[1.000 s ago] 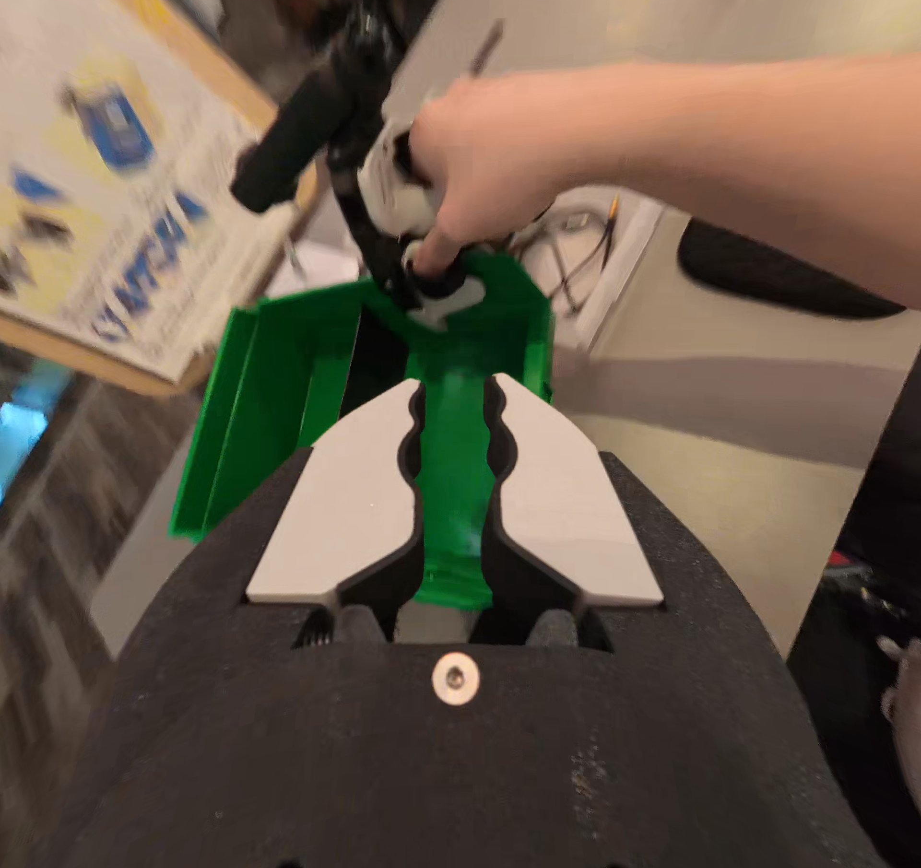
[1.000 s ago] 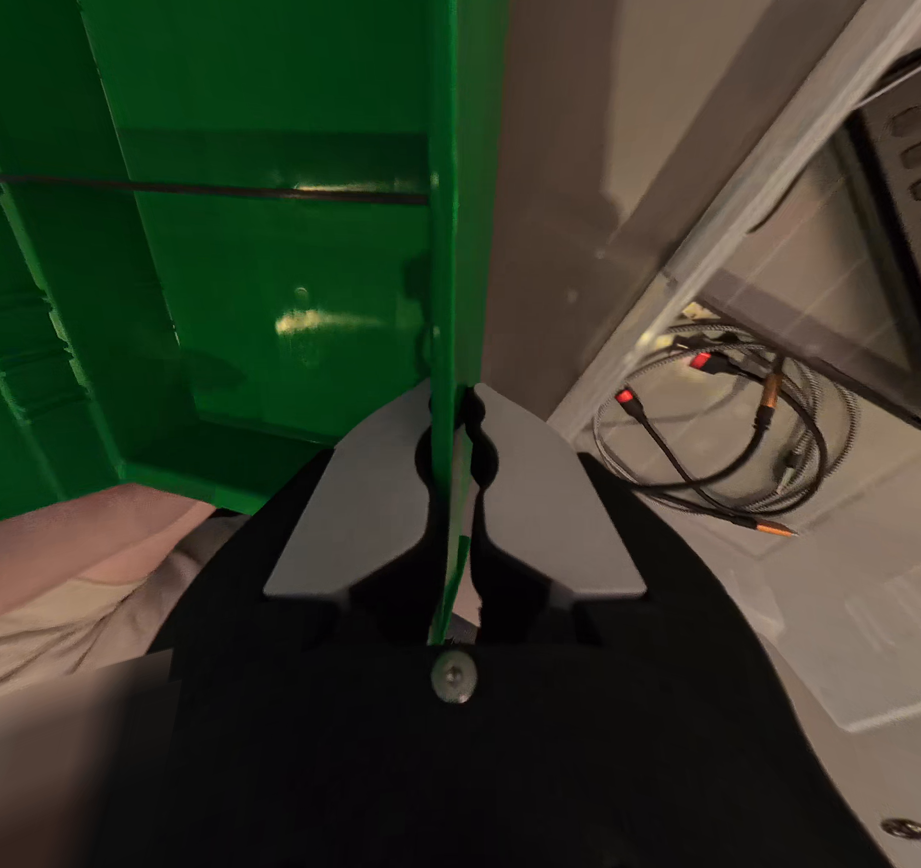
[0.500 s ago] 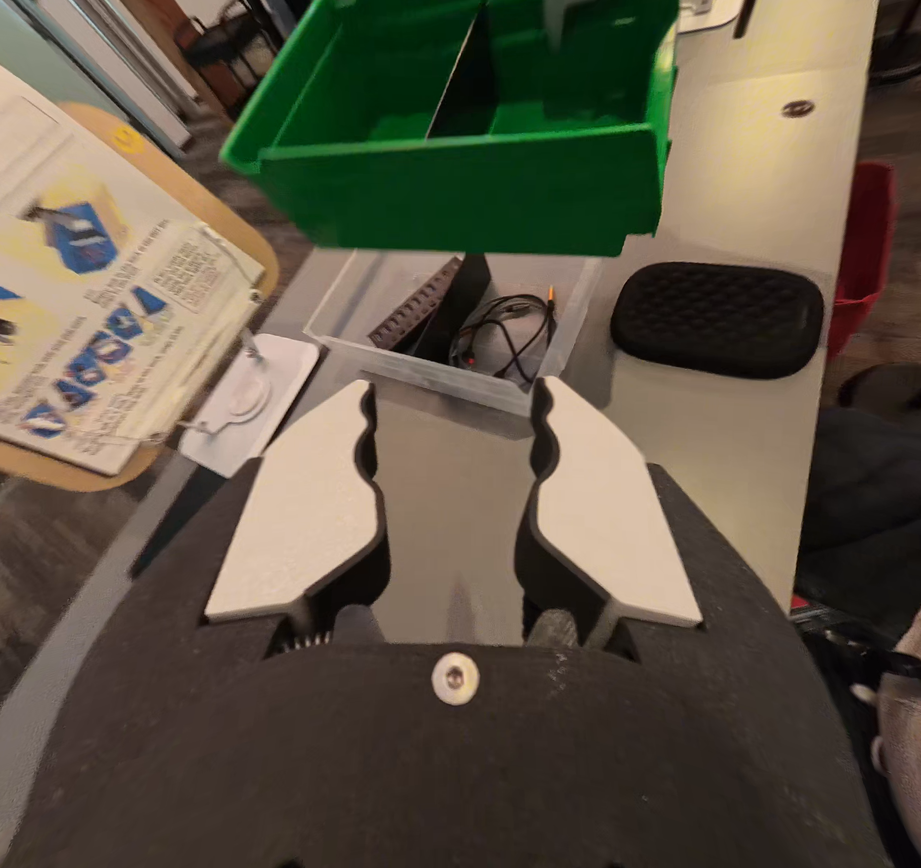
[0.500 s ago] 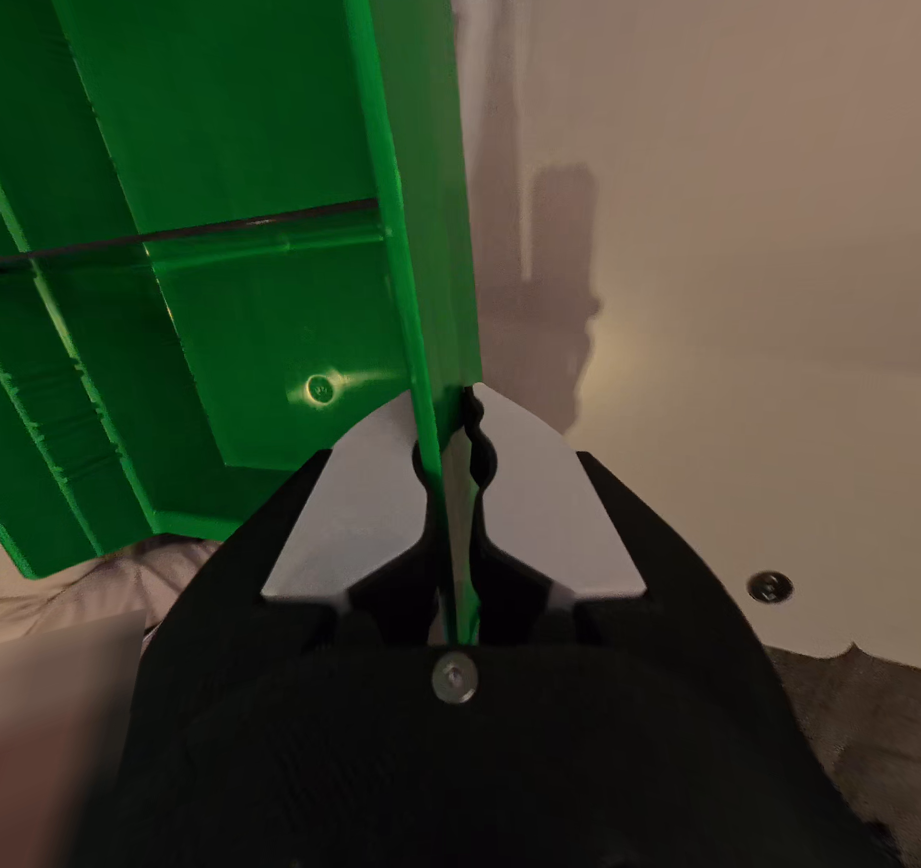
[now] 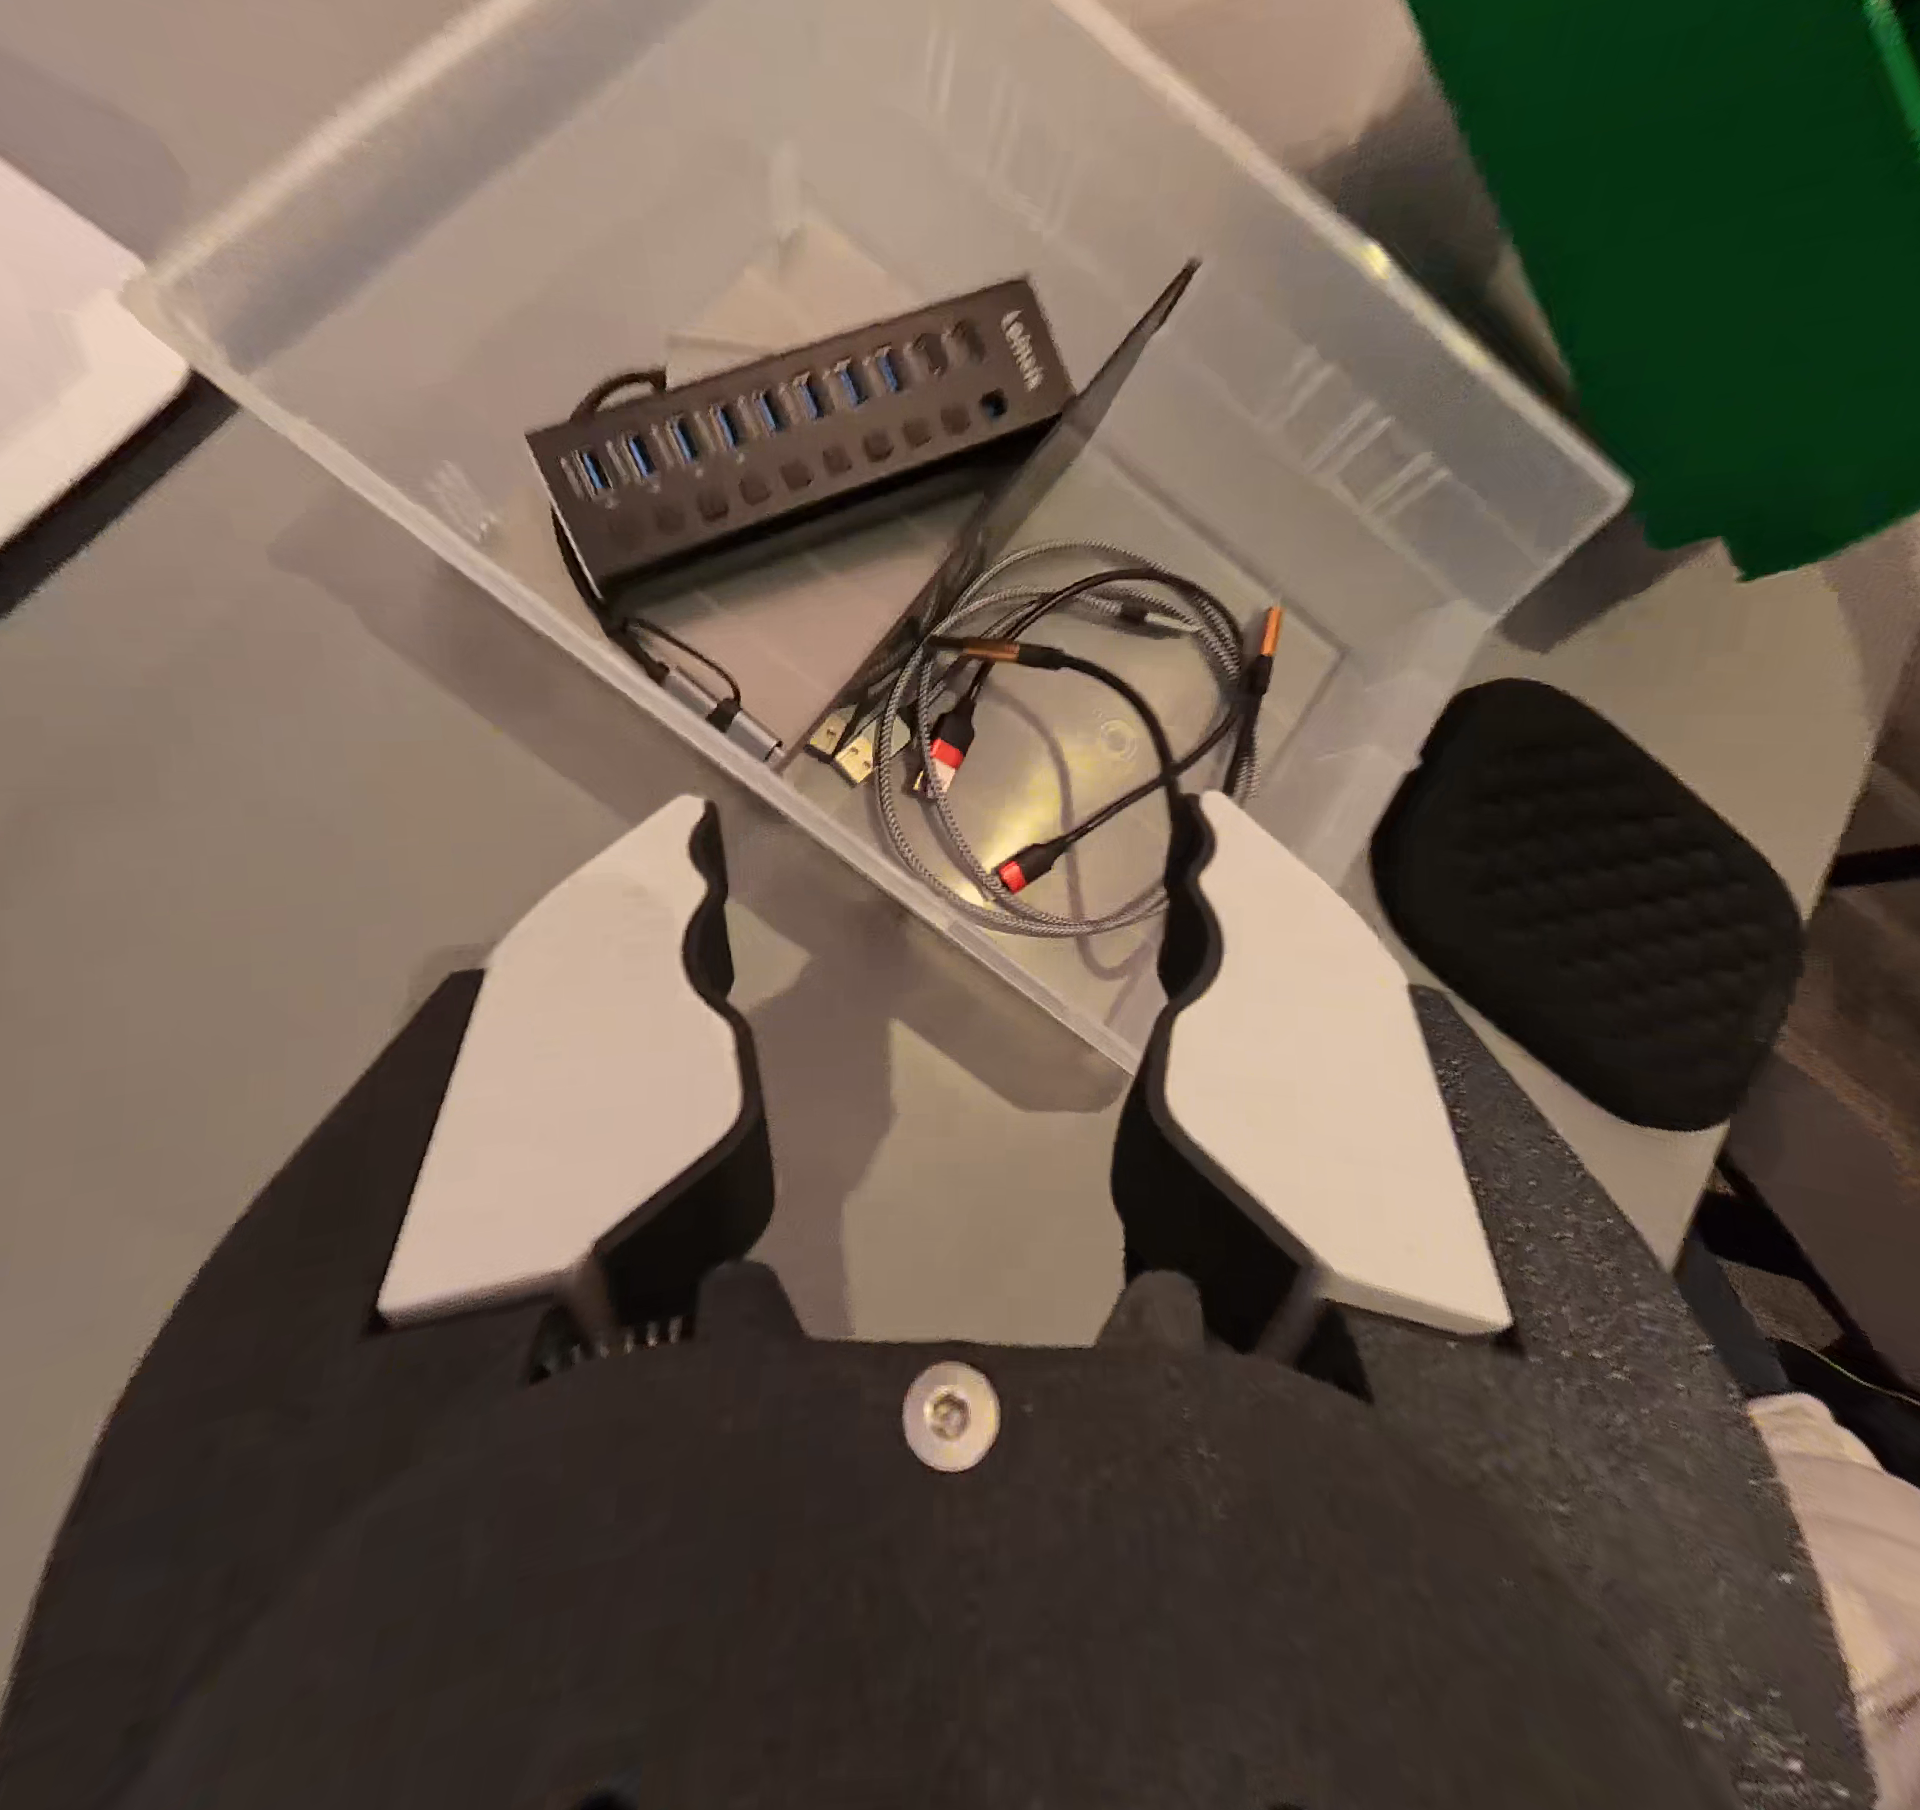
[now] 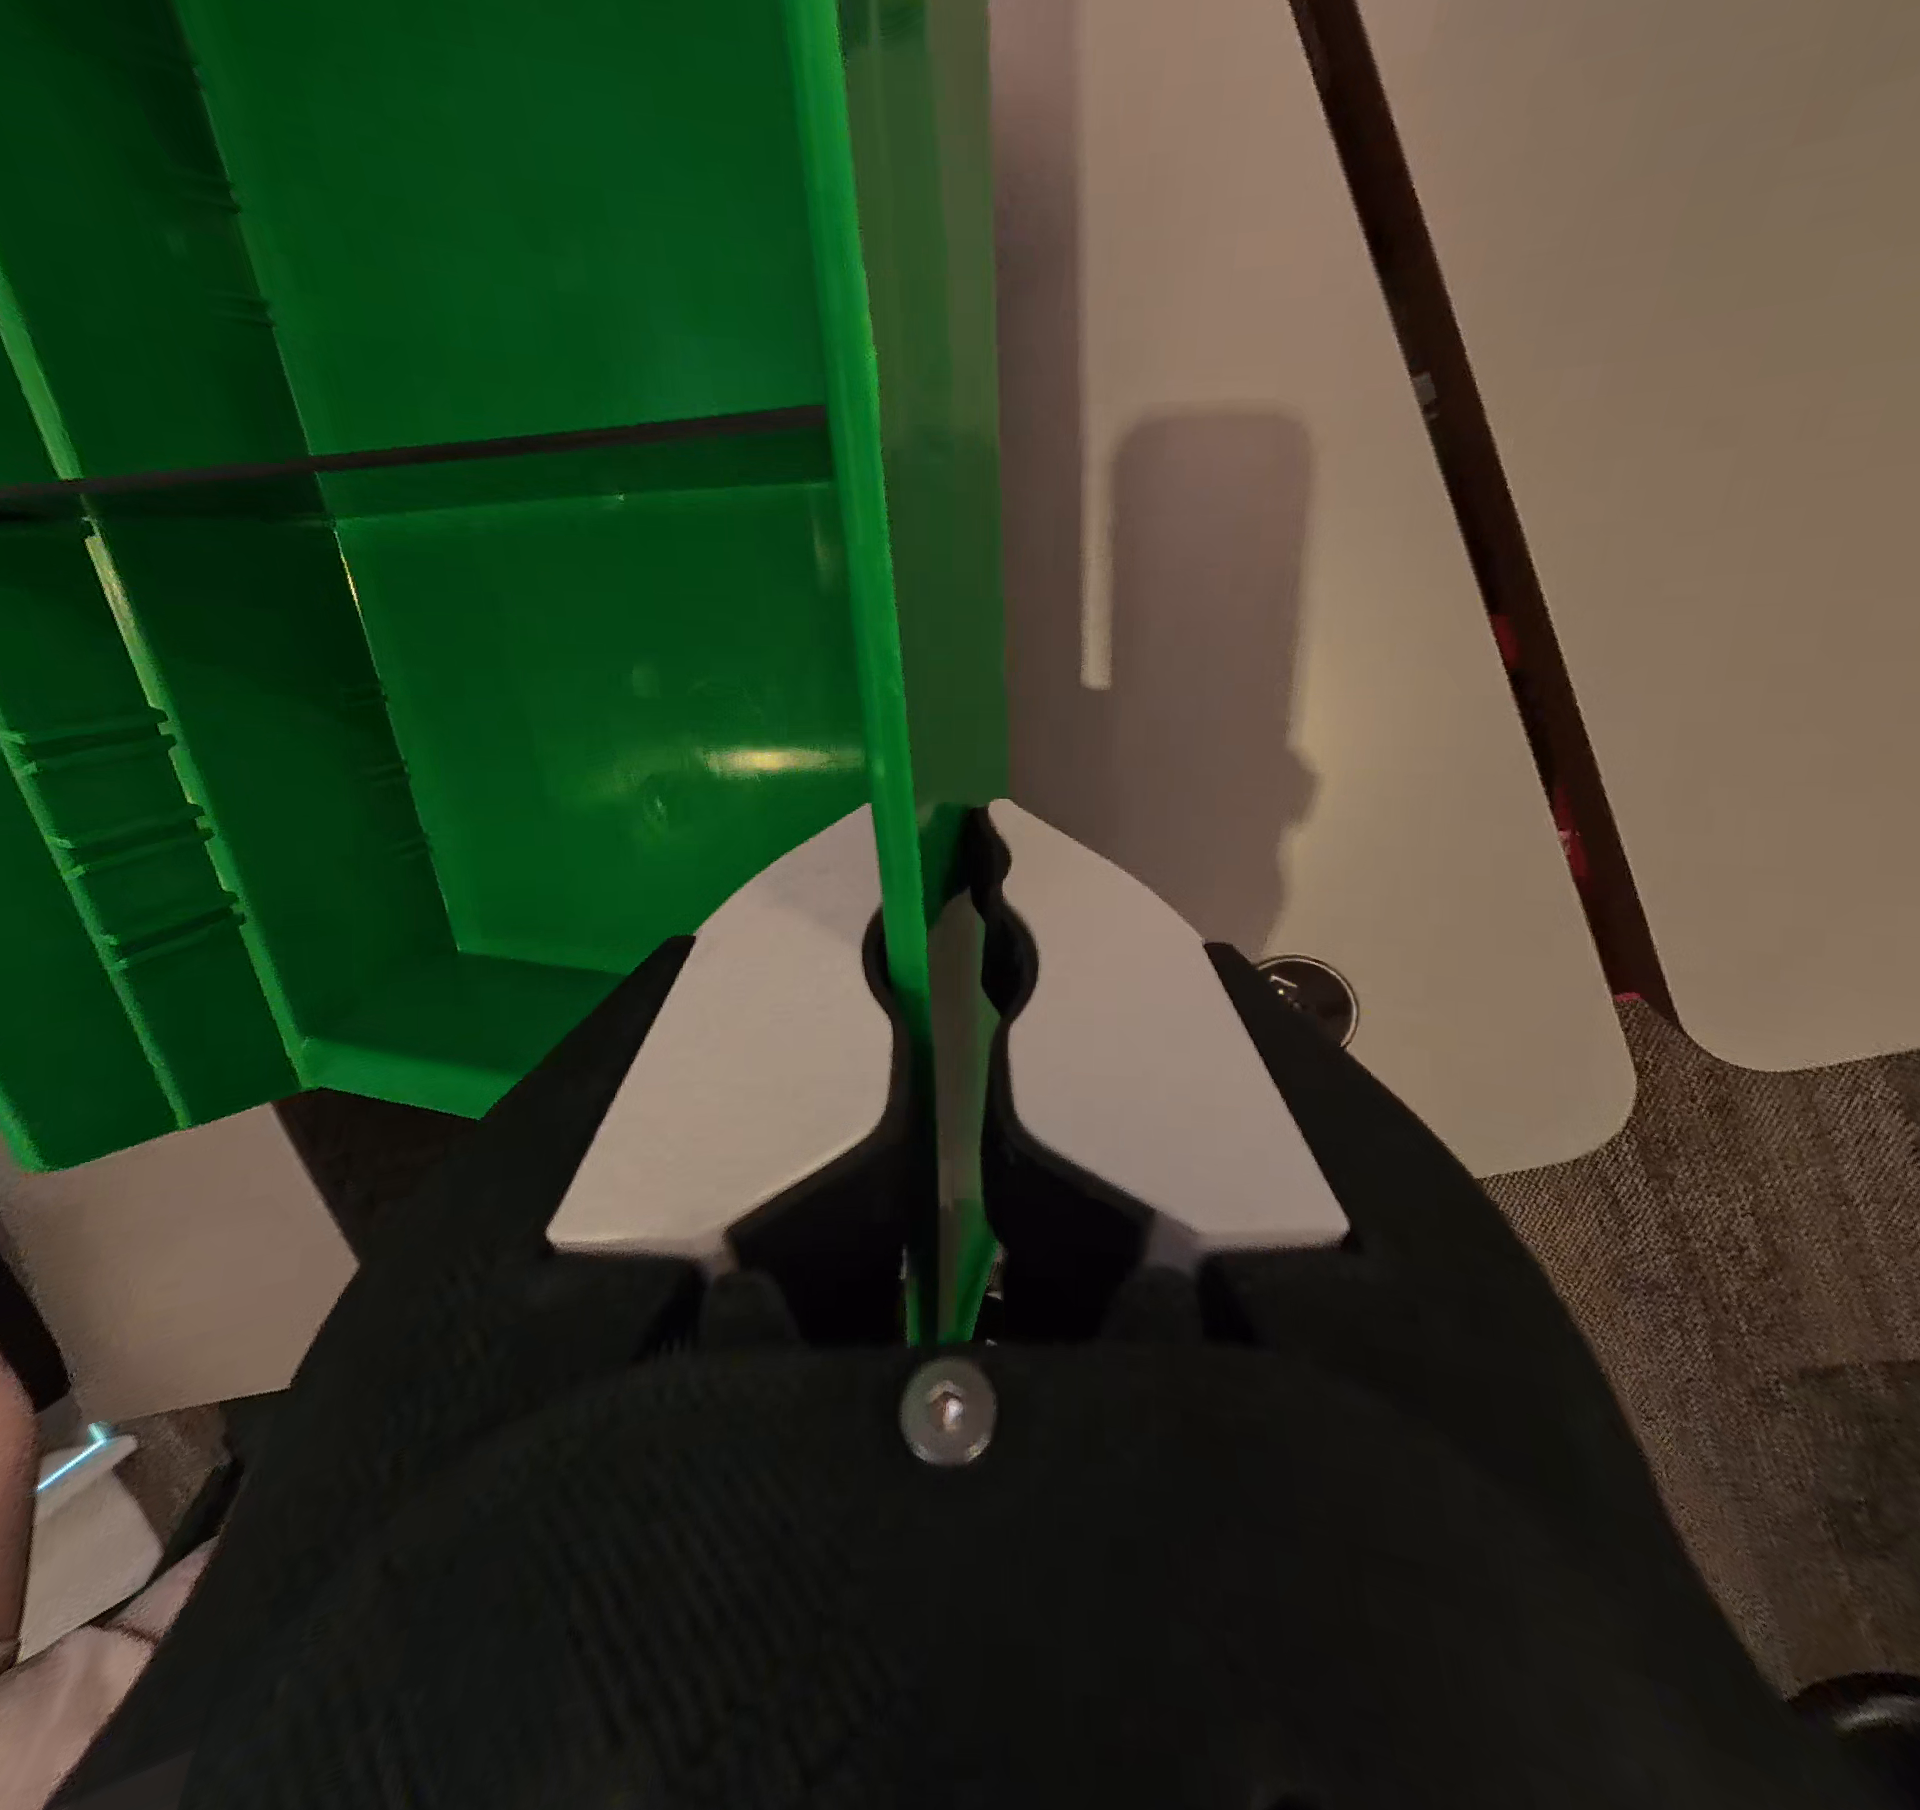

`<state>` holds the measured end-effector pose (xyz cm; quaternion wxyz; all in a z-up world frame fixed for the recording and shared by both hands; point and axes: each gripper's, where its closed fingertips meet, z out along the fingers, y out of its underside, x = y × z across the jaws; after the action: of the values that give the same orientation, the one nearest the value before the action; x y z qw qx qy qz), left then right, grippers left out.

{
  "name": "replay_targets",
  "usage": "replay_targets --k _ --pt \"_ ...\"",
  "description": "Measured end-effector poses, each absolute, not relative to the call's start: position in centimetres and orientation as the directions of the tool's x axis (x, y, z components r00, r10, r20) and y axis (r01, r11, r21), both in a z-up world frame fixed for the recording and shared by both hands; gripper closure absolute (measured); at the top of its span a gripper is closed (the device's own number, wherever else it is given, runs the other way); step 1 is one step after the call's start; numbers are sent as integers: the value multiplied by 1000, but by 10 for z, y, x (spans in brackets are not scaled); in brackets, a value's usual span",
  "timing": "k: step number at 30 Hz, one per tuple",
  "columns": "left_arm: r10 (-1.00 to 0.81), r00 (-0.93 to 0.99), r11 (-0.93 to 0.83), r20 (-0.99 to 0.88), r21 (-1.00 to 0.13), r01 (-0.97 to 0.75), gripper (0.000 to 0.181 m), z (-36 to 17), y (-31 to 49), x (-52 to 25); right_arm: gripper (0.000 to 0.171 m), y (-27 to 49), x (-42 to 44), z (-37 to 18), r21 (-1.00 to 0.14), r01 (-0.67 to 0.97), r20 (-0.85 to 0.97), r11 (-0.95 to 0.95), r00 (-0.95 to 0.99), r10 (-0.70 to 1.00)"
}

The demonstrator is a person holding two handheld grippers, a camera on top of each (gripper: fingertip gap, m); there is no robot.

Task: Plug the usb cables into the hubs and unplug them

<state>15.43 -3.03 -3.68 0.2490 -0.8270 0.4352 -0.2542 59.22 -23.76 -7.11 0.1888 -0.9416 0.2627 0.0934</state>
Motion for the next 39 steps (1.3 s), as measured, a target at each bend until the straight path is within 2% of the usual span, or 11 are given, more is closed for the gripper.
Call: replay_targets --k 5,8,9,10,11,14,16,20,24,30,39 --pt "-839 528 -522 132 -472 -711 88 -86 -27 151 163 -252 595 -107 -259 -525 -281 -811 844 -457" --pt "-819 545 -560 177 -449 -696 95 -88 -26 148 163 -252 590 -116 -234 -500 -277 -834 856 -436" --pt "-812 557 -572 178 -434 -696 99 -90 -23 143 163 -251 589 -118 -230 -495 -277 -838 859 -431" --pt "-803 563 -587 195 -420 -692 115 -90 -22 137 163 -249 587 -118 -228 -491 -277 -841 861 -427" --pt "-796 559 -601 233 -417 -682 115 -92 -22 136 163 -246 586 -118 -228 -486 -276 -844 863 -422" --pt "-731 474 -667 490 -365 -650 153 -89 -40 145 163 -236 580 -116 -229 -468 -266 -853 873 -408" --pt "-718 455 -670 527 -343 -659 153 -89 -40 142 162 -230 576 -115 -228 -457 -255 -860 880 -400" --pt "-728 516 -674 450 -338 -657 164 -87 -16 103 163 -218 564 -113 -228 -432 -245 -872 893 -378" --pt "-609 597 -785 522 -289 -548 167 -84 9 45 163 -206 552 -114 -225 -408 -246 -885 902 -354" --pt "-434 761 -896 482 -319 -310 168 -83 48 -72 163 -196 550 -115 -229 -401 -235 -887 907 -349" --pt "-93 823 -941 560 -319 111 165 -79 42 -212 163 -180 544 -121 -225 -410 -273 -884 897 -347"
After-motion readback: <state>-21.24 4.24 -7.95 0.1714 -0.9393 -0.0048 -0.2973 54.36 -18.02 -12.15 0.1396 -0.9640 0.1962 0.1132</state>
